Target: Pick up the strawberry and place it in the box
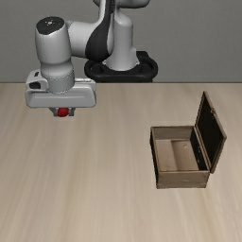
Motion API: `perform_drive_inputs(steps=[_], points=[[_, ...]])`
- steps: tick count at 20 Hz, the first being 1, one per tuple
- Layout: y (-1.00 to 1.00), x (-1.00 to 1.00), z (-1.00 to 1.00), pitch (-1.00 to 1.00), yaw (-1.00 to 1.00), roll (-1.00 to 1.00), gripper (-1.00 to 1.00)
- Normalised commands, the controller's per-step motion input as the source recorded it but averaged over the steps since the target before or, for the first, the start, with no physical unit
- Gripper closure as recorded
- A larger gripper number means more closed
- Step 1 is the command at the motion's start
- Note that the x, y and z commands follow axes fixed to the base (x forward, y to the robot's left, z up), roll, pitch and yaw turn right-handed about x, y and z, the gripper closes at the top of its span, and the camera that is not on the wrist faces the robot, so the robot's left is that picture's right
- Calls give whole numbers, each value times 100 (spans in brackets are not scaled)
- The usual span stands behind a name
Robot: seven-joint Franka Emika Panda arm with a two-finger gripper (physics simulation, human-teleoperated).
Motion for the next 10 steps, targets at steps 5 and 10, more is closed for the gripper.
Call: perform_drive_inputs(steps=[5,10], points=[[0,0,100,0,0,0,100],[100,0,0,0,0,0,100]])
